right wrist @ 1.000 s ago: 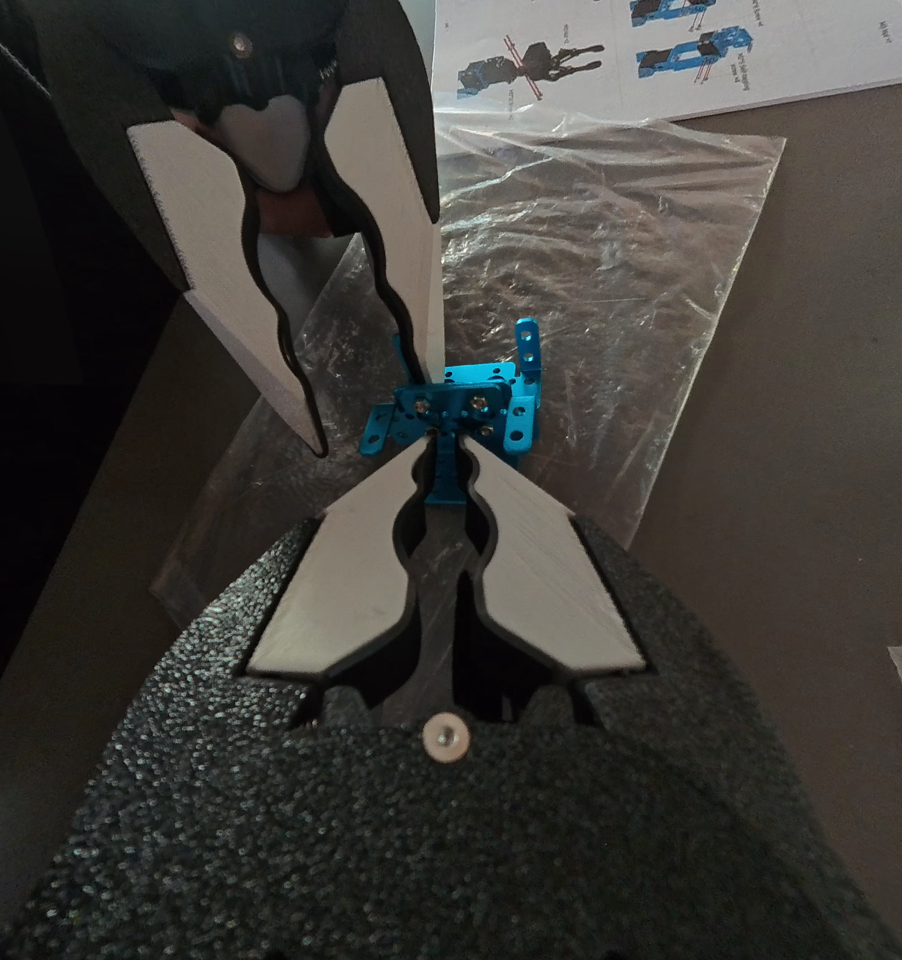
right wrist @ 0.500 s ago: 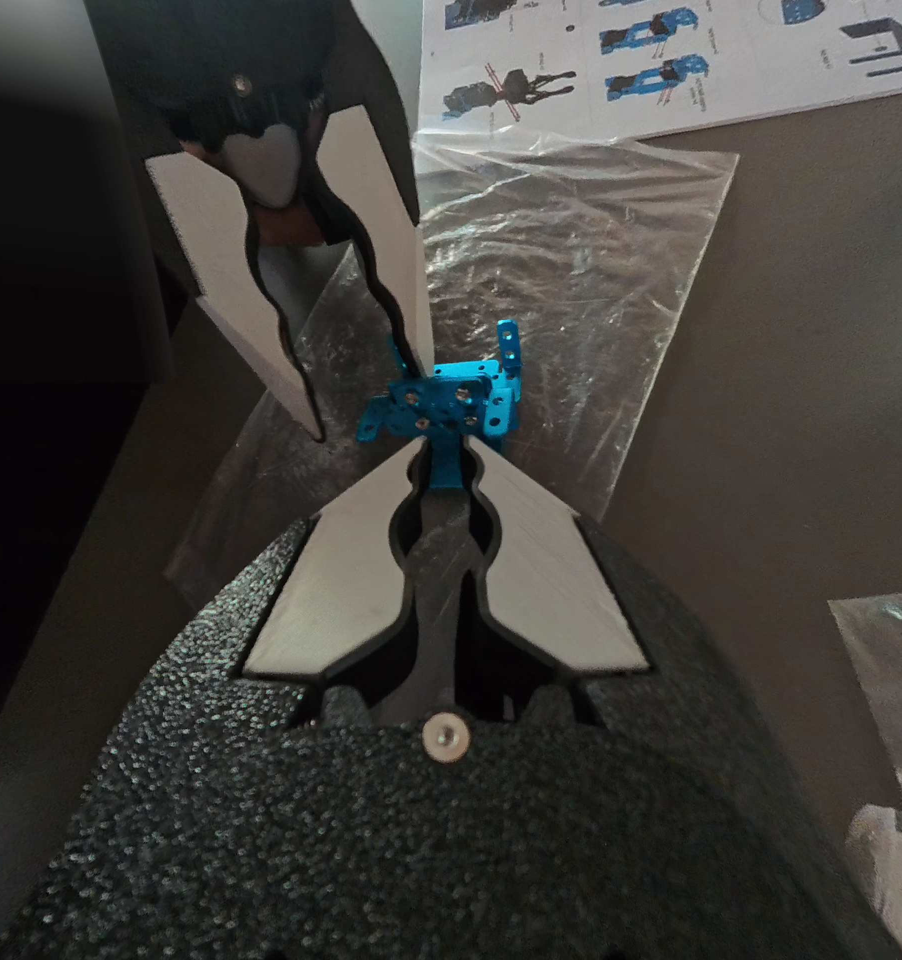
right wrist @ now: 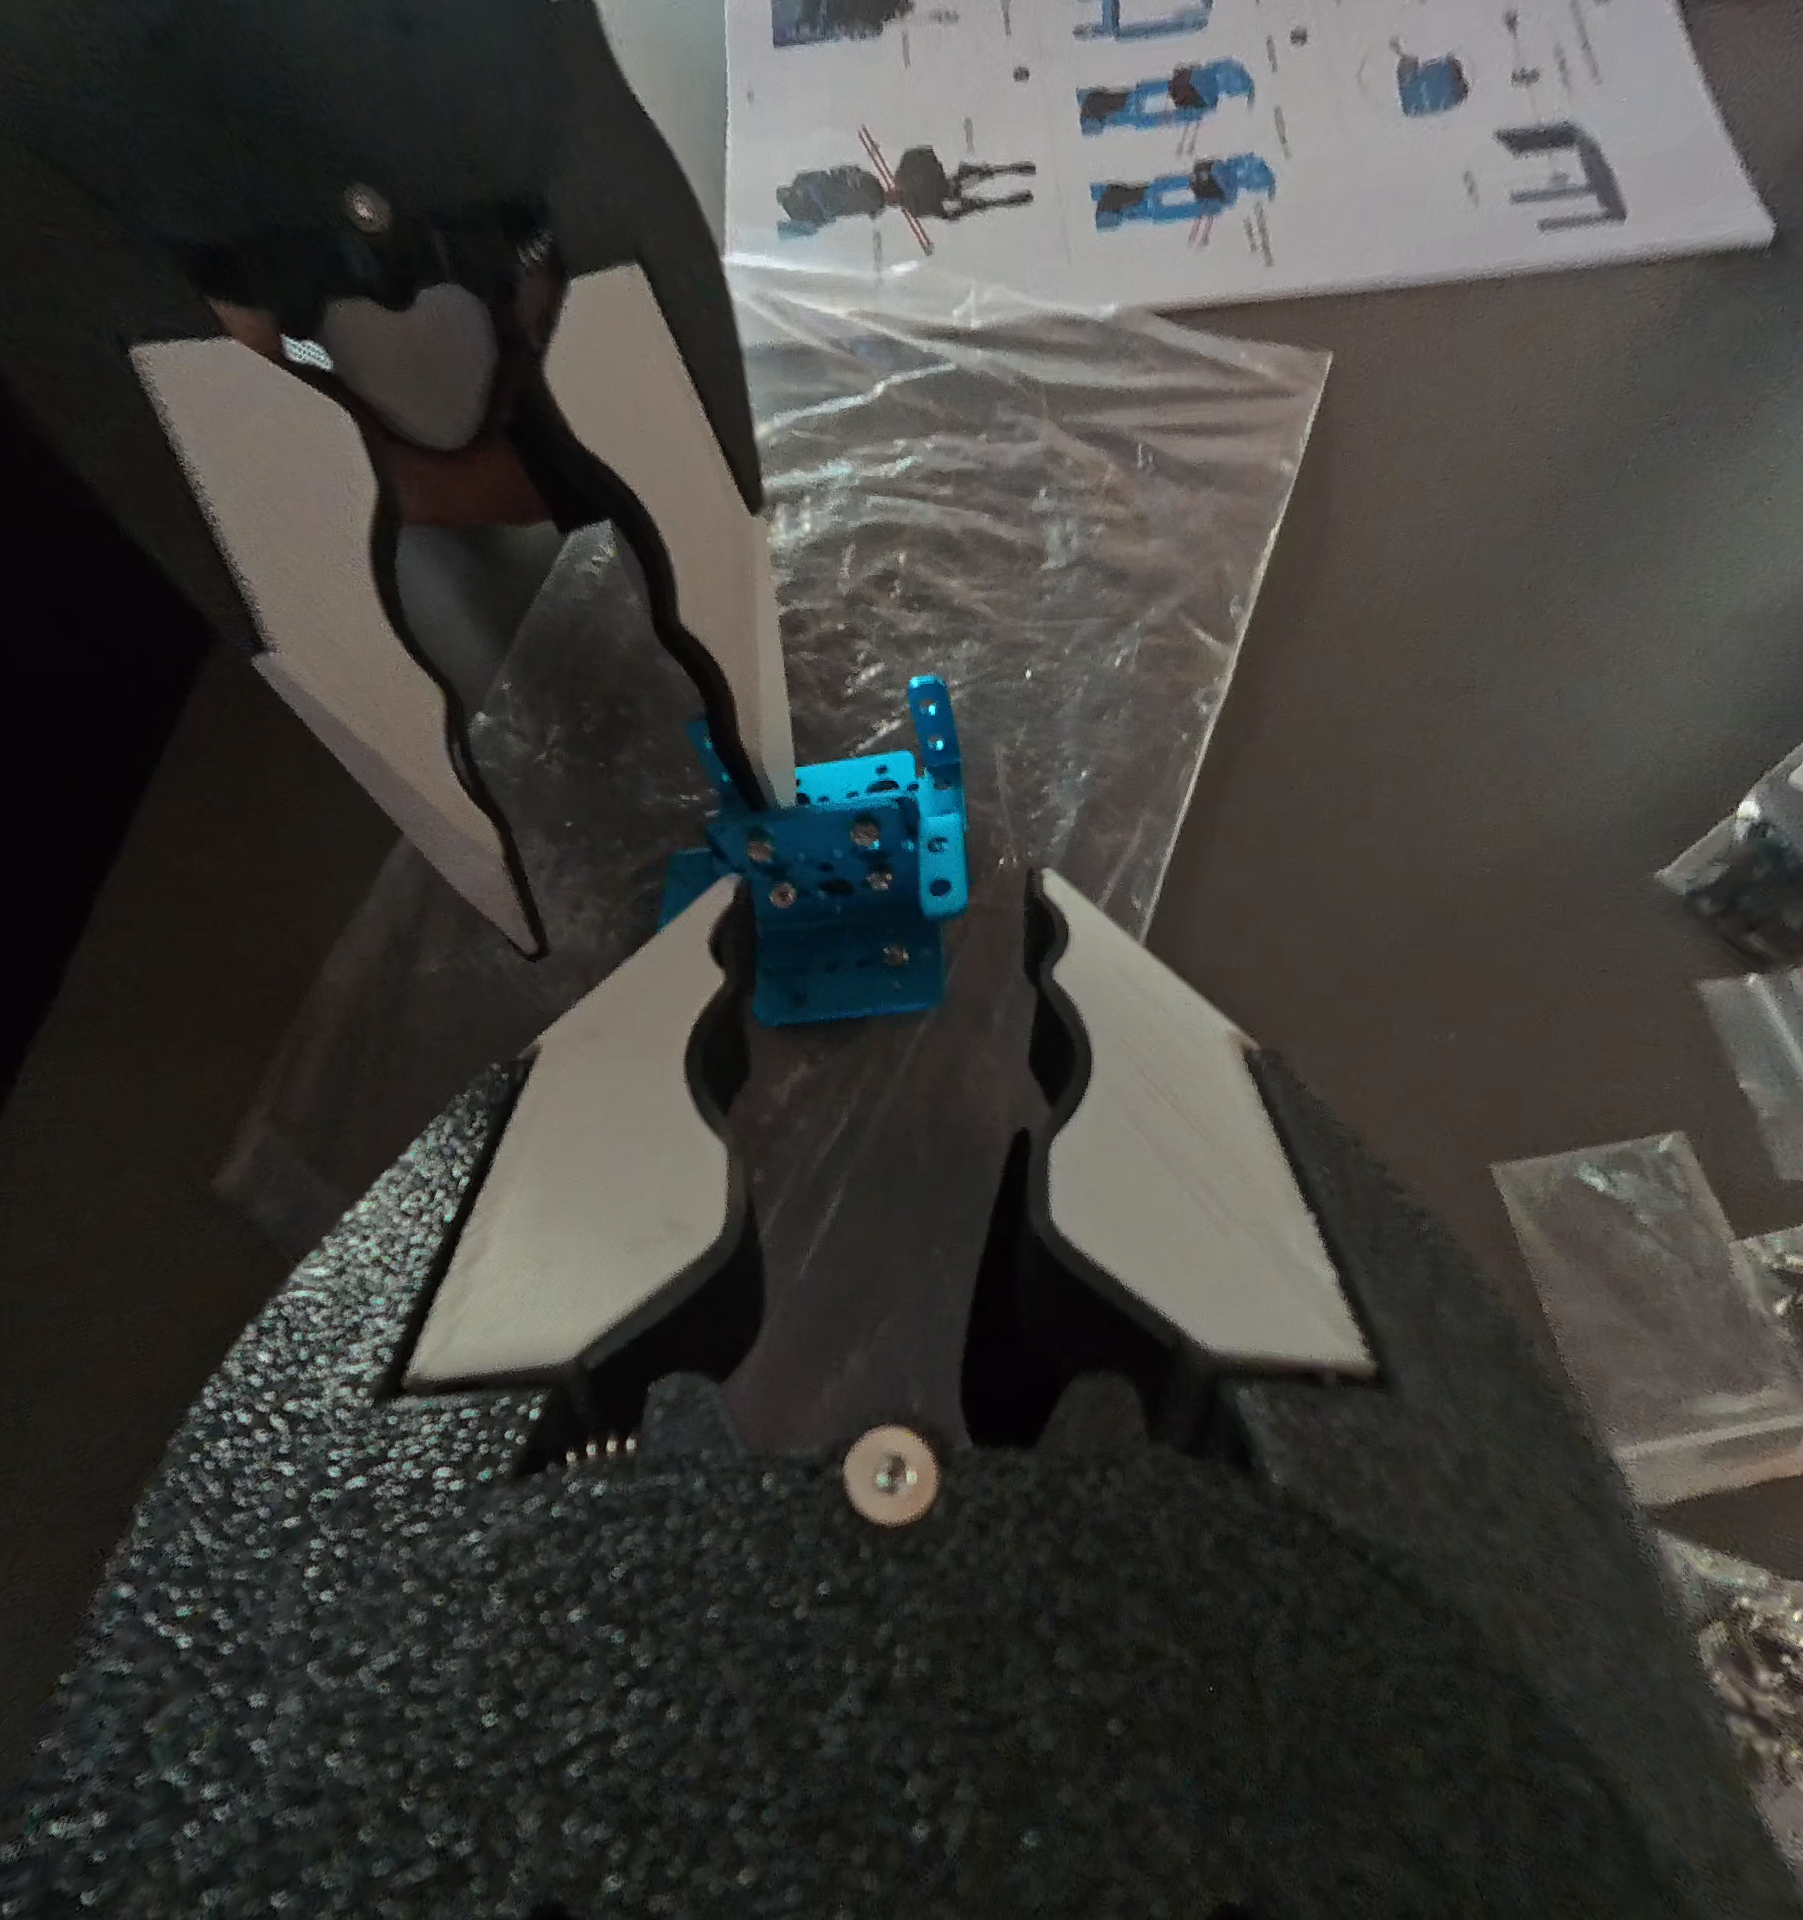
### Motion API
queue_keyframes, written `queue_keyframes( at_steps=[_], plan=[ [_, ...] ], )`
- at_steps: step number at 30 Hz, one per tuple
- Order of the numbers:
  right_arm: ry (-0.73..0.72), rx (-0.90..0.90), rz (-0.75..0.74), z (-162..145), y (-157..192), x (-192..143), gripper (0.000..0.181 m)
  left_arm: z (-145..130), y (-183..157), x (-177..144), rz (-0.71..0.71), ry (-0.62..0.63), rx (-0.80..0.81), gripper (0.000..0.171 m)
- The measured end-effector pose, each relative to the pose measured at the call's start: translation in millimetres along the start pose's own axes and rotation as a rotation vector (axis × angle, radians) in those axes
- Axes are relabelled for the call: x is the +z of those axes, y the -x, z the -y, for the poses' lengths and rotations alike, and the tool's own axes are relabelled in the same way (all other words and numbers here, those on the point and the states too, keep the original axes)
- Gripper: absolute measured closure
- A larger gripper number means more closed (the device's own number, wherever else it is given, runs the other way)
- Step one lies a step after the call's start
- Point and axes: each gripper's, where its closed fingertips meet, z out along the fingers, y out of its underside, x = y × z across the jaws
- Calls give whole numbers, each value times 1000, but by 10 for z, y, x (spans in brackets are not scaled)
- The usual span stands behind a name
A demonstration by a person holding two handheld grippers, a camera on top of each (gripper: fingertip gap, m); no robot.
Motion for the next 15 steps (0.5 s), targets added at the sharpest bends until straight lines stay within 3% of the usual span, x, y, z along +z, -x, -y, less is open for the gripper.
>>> queue_keyframes(
  at_steps=[6,15],
  plan=[
    [50,-101,-50,-20,42,60,141,32,-29,37,-10,-6,0,121],
    [87,-113,-38,-65,62,64,141,38,34,59,41,-3,12,138]
  ],
)
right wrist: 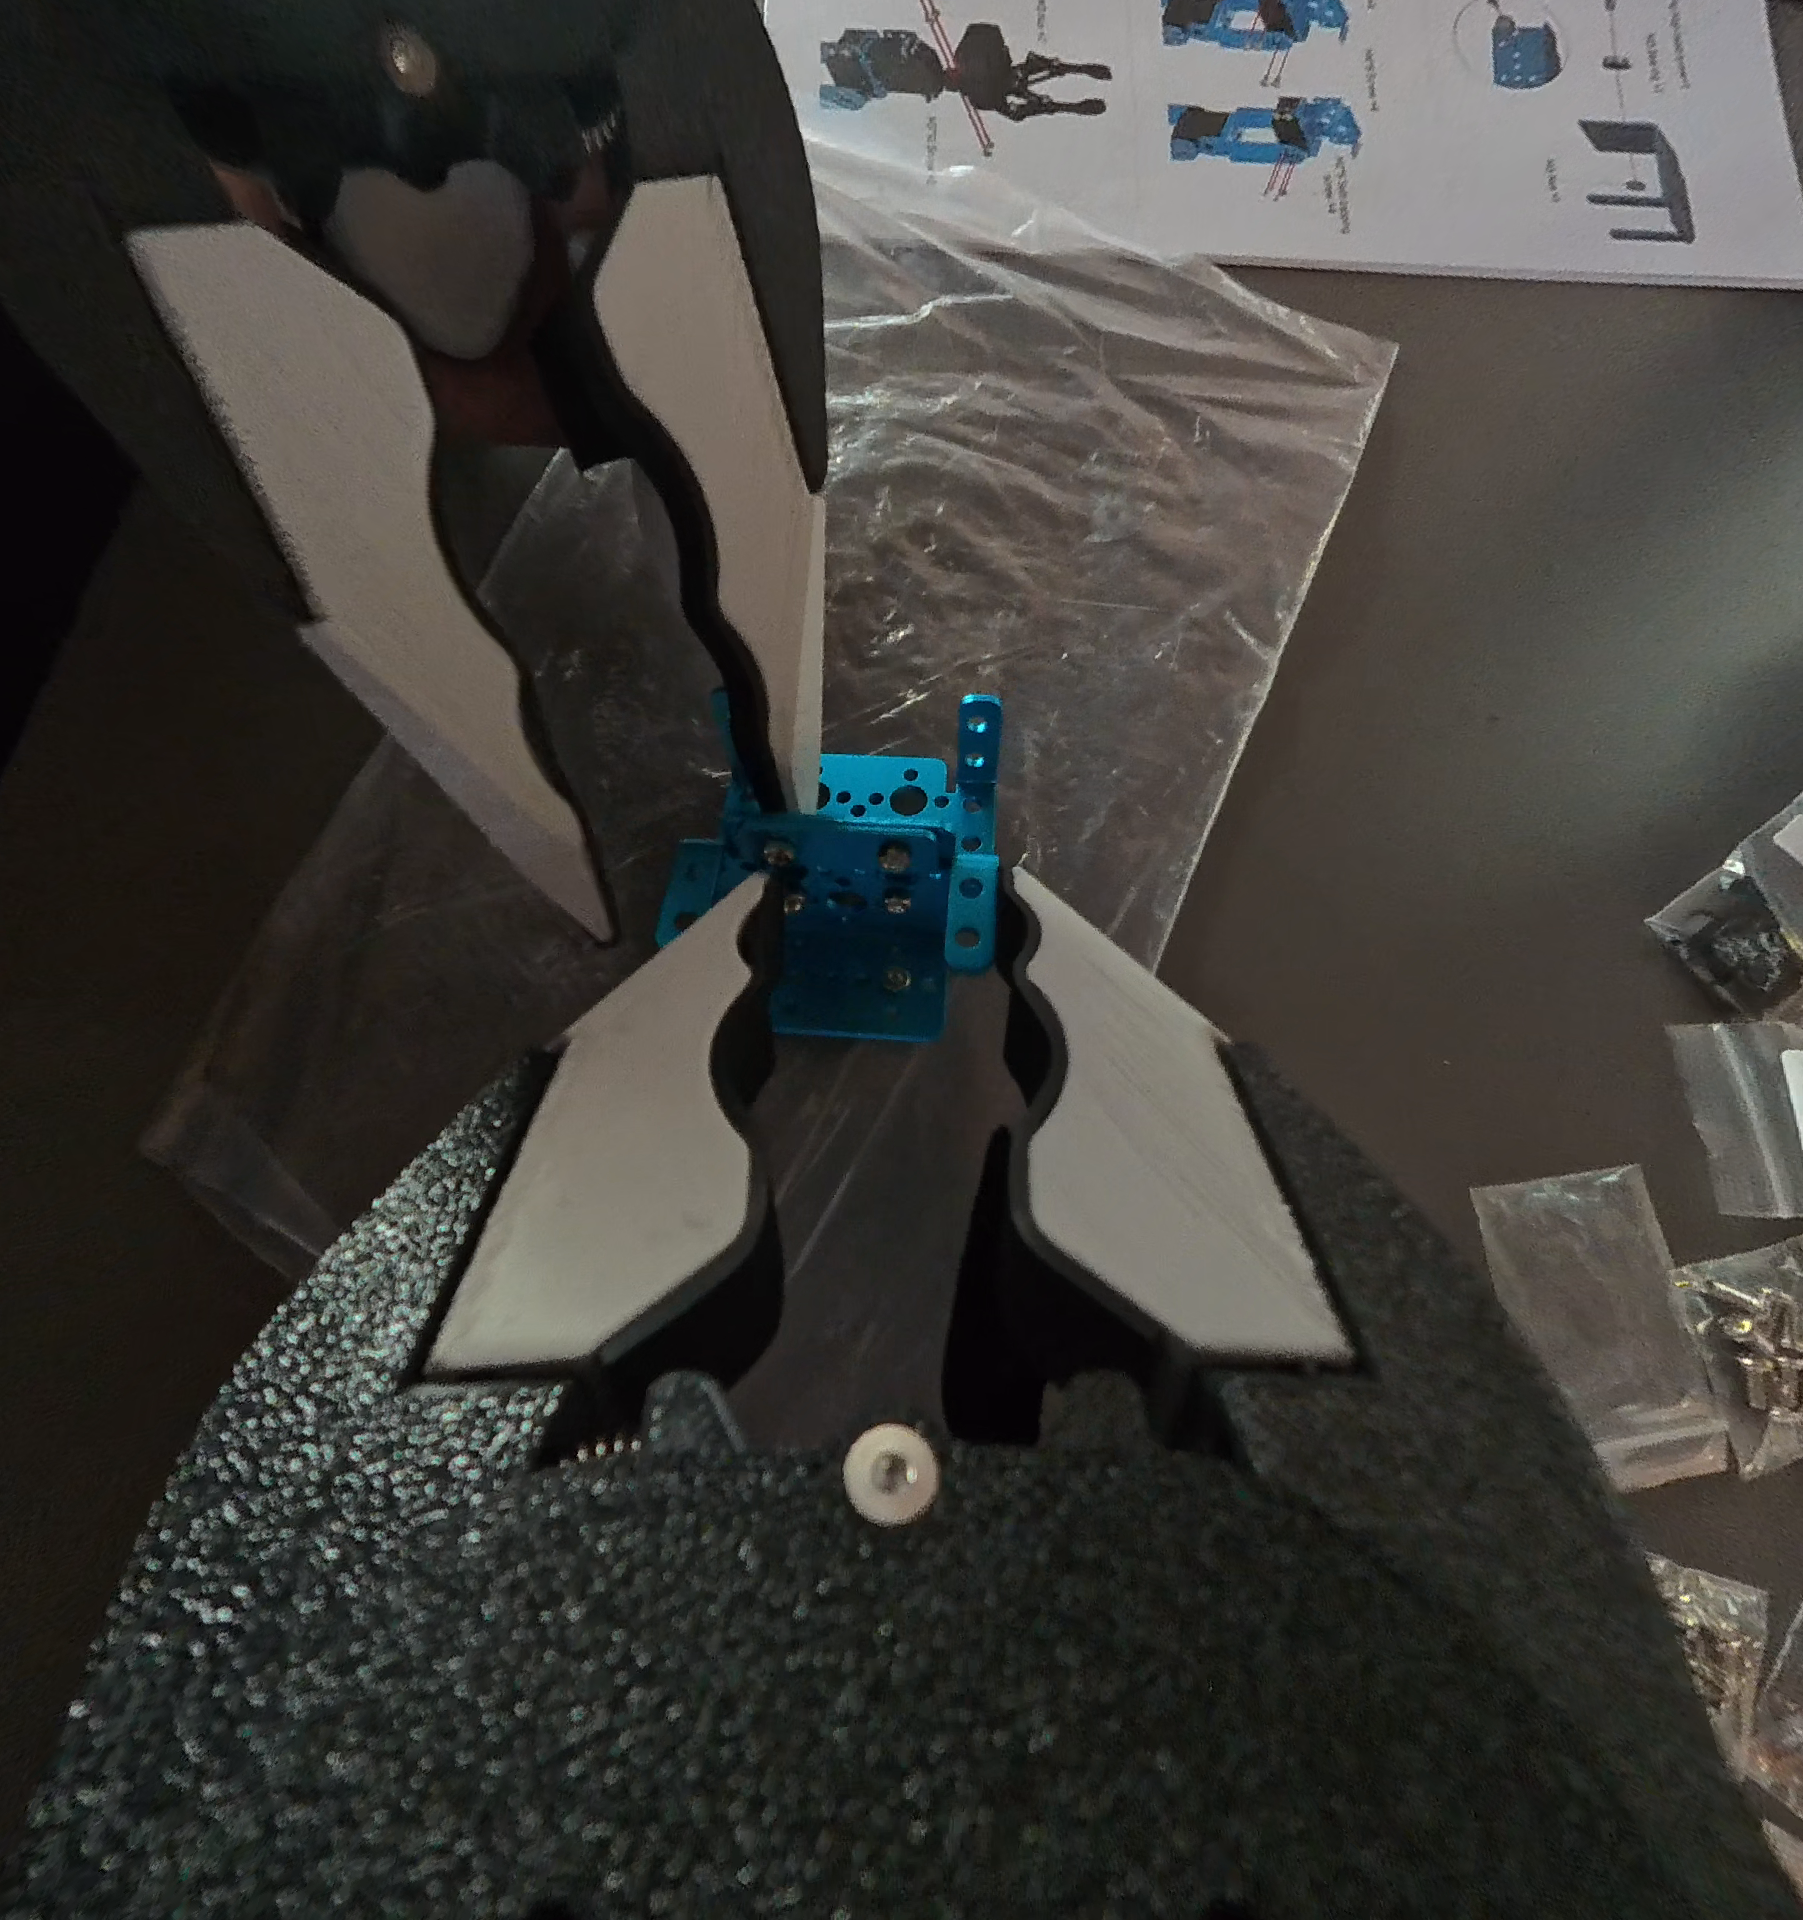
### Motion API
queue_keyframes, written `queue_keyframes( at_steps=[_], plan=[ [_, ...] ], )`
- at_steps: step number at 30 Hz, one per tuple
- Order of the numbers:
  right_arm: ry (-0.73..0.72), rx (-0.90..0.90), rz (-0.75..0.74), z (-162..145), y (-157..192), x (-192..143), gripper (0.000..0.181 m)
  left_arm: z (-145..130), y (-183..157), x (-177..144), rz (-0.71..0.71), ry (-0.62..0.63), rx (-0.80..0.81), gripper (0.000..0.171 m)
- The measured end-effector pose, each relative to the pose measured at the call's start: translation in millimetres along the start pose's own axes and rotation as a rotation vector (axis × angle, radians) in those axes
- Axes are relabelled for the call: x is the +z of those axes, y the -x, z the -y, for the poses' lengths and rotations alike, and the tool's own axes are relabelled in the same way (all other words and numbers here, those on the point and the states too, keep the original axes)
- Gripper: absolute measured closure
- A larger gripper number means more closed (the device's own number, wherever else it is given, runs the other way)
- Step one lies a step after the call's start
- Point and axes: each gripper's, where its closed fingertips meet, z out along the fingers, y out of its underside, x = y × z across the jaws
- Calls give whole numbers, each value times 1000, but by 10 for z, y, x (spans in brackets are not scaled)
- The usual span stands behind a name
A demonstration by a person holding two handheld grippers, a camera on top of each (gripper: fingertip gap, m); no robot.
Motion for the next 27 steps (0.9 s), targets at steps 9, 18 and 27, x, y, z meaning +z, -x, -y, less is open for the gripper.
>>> queue_keyframes(
  at_steps=[9,18,27],
  plan=[
    [17,-8,45,-25,46,-21,139,-1,21,31,49,7,33,150],
    [33,11,113,-55,92,-50,139,-4,-20,47,40,9,51,151],
    [34,4,126,-77,95,-51,141,2,-41,57,22,8,51,151]
  ],
)
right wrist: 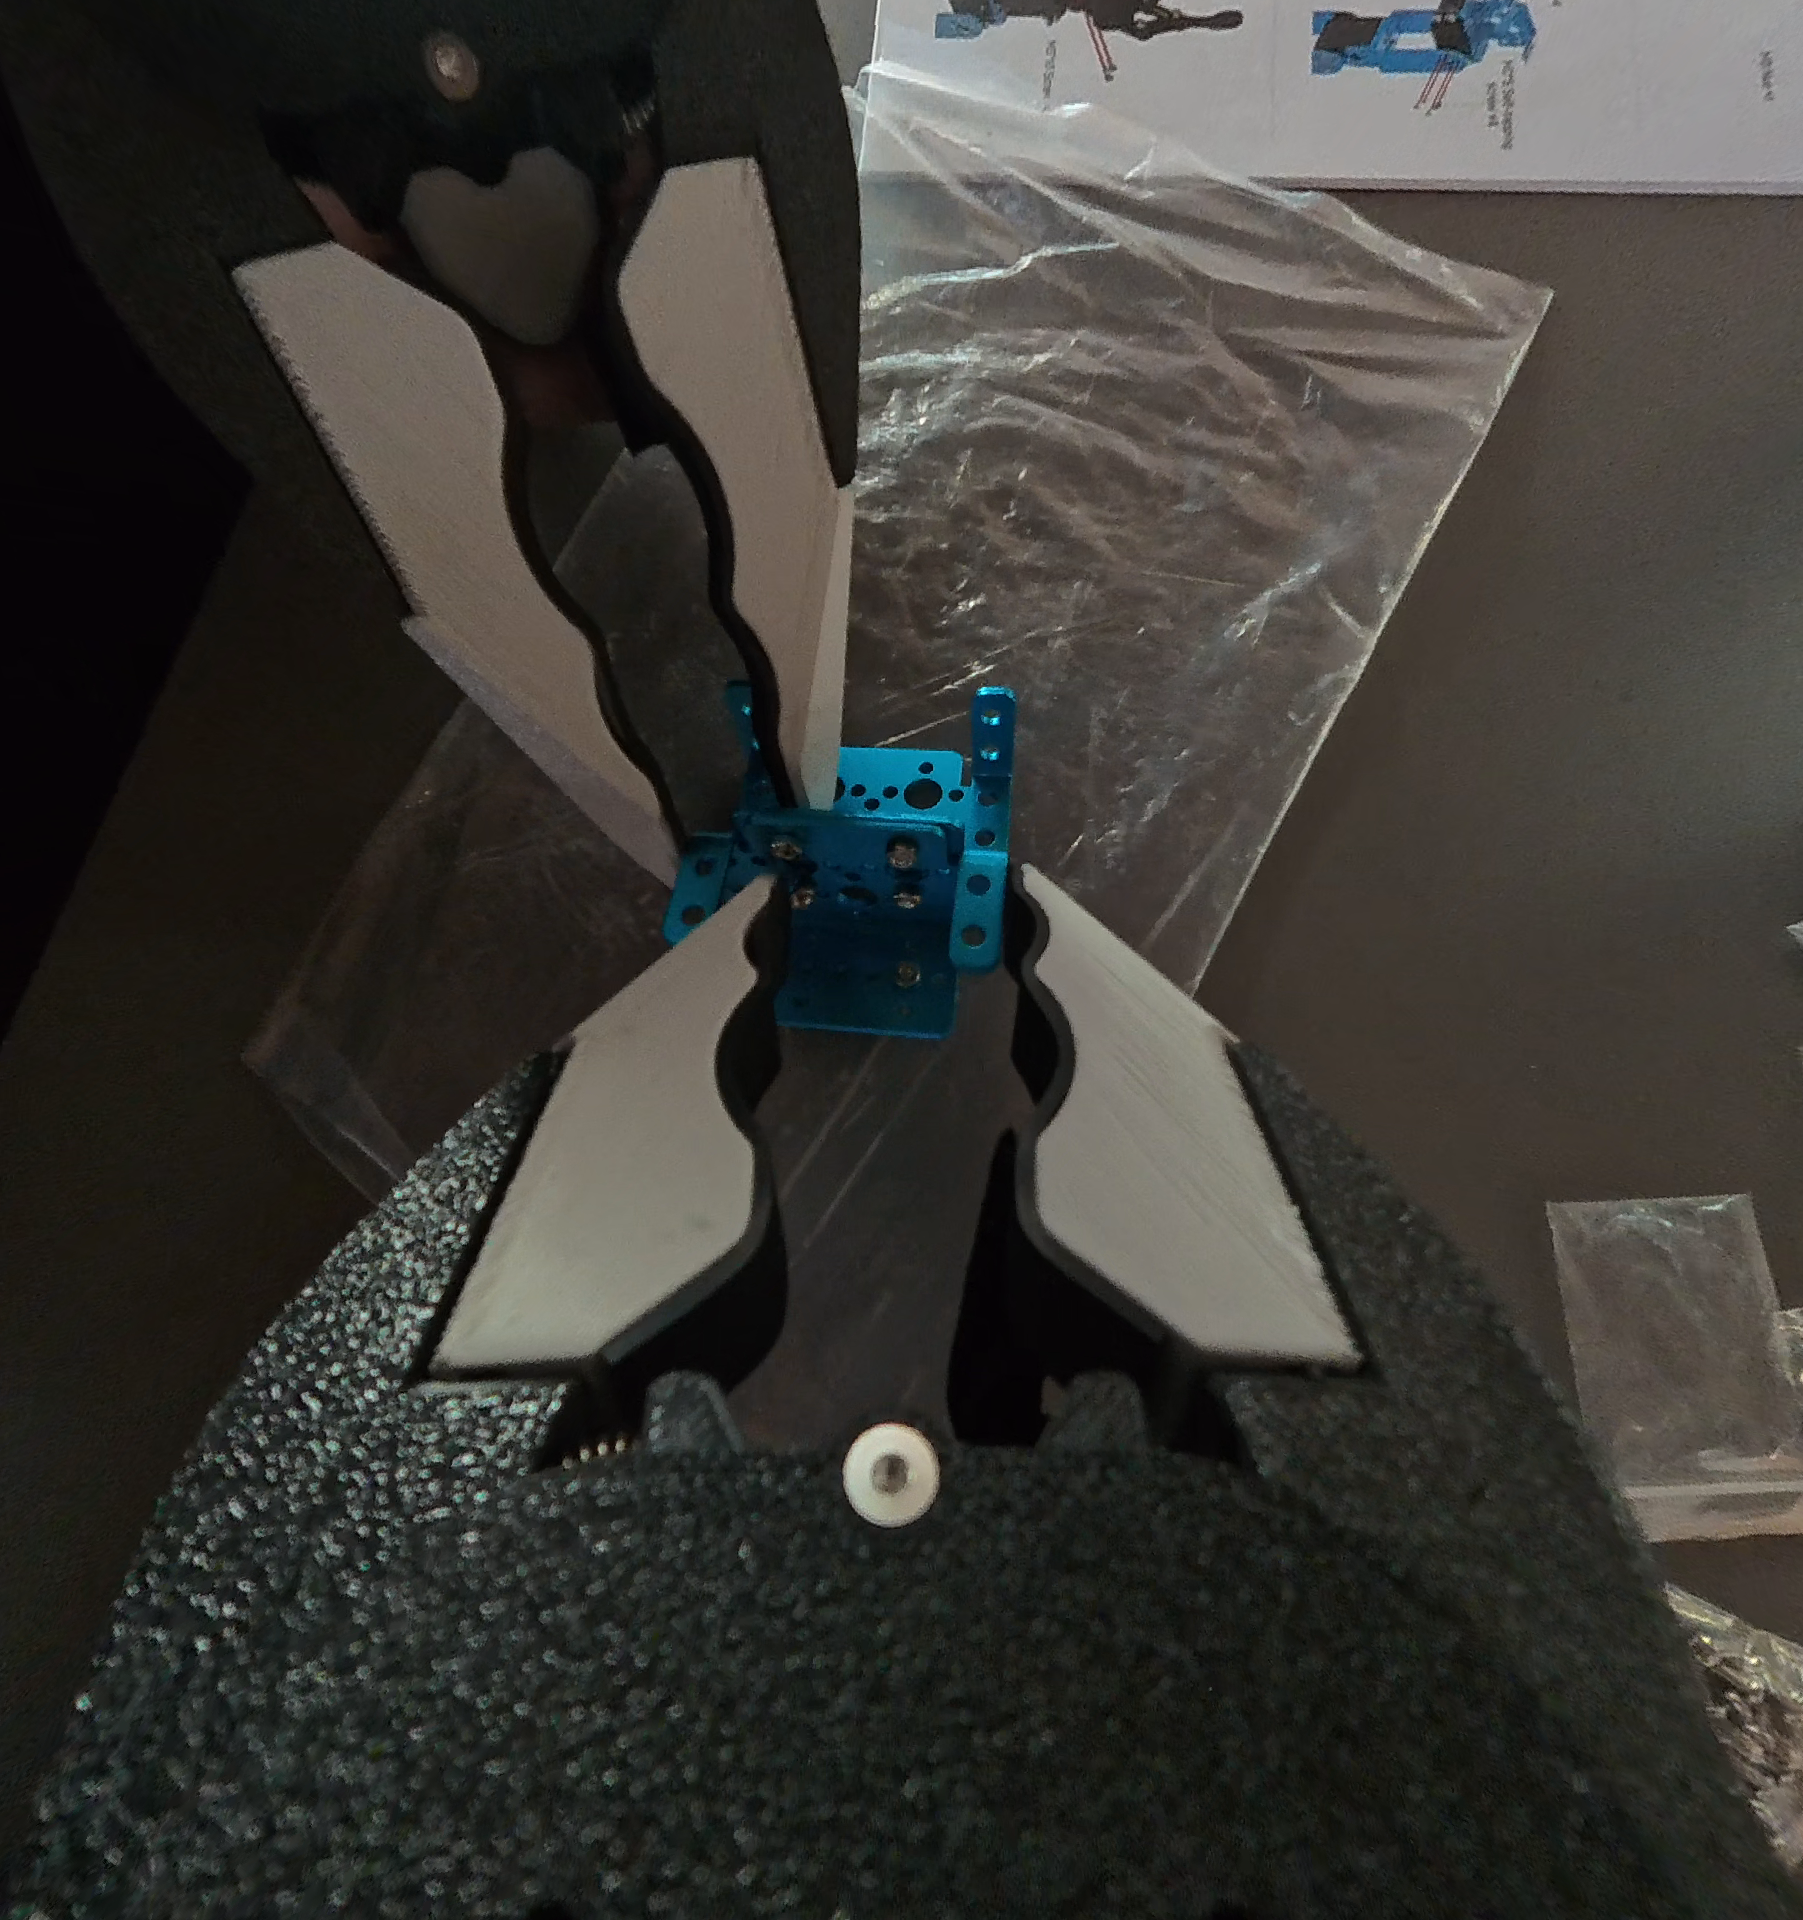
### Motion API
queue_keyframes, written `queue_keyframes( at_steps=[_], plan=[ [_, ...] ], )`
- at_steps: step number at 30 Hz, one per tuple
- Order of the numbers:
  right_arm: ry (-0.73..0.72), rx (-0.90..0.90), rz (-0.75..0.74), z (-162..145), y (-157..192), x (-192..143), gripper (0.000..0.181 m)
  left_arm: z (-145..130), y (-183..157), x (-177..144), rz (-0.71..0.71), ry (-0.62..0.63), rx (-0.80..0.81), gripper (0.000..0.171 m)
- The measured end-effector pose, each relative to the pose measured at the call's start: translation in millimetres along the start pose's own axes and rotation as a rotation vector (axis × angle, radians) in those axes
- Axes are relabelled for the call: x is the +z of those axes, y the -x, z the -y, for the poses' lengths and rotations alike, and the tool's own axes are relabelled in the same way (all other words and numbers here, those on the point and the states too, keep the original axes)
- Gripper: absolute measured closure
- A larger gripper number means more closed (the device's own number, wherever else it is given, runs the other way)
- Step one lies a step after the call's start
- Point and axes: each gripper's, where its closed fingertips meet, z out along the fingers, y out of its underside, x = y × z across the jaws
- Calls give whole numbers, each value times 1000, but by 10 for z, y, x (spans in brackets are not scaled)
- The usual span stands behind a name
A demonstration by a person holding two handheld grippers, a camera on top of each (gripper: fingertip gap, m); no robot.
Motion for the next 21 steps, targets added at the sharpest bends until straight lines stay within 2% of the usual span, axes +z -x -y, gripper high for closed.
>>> queue_keyframes(
  at_steps=[11,15,21],
  plan=[
    [-13,-38,20,-28,16,-24,140,1,-21,12,-7,5,20,152],
    [8,-72,-15,-36,3,-8,140,2,-17,14,-6,8,20,152],
    [0,-29,2,-24,-3,-5,140,5,-13,11,-1,6,20,152]
  ],
)
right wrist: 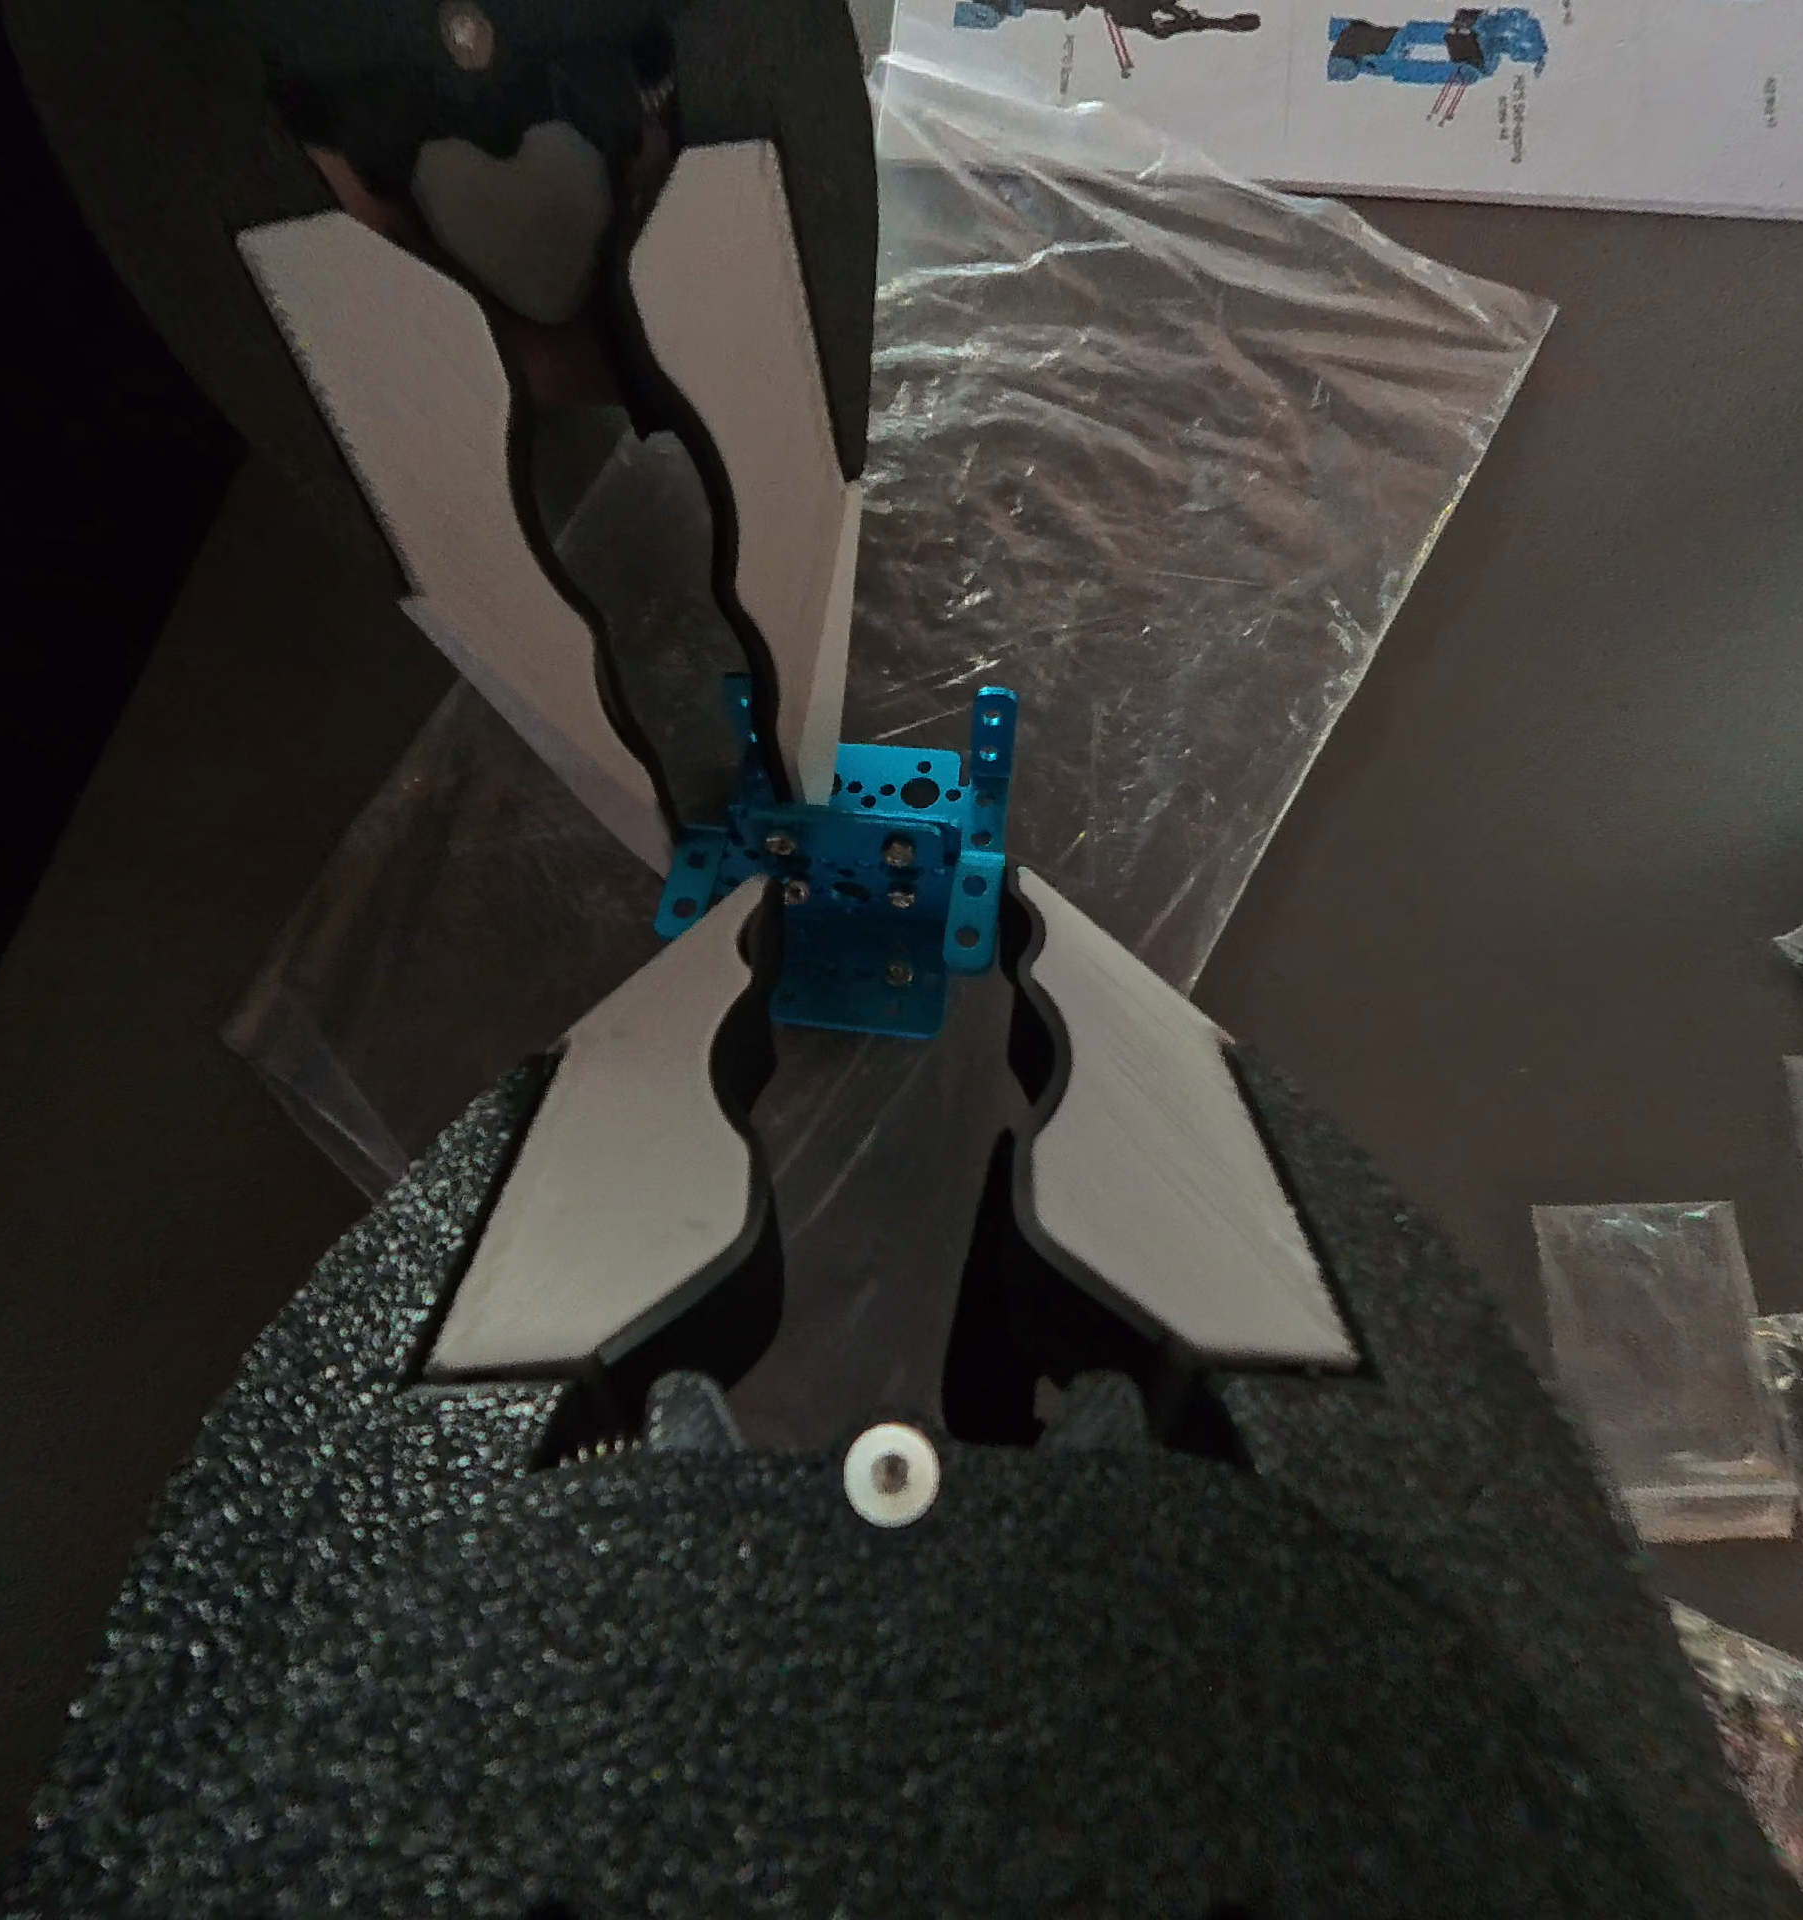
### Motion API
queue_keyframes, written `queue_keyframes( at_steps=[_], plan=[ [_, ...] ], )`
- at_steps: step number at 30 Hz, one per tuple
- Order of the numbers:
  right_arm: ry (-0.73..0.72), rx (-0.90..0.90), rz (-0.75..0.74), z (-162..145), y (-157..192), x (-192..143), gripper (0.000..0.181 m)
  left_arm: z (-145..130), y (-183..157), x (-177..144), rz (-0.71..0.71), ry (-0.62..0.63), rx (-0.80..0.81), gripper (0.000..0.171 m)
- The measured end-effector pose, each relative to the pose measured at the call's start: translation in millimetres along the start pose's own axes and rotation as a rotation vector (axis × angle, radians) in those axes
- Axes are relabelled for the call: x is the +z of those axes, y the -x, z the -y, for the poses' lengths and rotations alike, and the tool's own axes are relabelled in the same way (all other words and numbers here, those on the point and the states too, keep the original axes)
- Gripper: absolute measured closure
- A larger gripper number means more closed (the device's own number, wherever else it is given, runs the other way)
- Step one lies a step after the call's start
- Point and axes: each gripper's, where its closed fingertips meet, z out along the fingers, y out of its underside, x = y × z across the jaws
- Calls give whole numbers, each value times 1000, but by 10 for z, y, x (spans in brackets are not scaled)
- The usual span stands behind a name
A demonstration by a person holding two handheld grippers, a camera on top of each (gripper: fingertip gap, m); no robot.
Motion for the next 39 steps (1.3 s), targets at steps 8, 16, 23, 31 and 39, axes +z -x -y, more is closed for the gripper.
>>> queue_keyframes(
  at_steps=[8,16,23,31,39],
  plan=[
    [-11,15,26,-5,16,-8,139,7,-12,6,-6,-1,1,152],
    [-23,31,-55,-26,-213,-243,150,6,56,12,39,6,12,152],
    [-90,47,-3,65,-137,-76,169,-15,15,-39,24,16,13,150],
    [-70,39,-41,293,-156,146,172,-159,100,-234,84,14,-9,150],
    [57,40,-61,27,-291,-113,161,-214,92,-315,96,-12,-38,142]
  ],
)
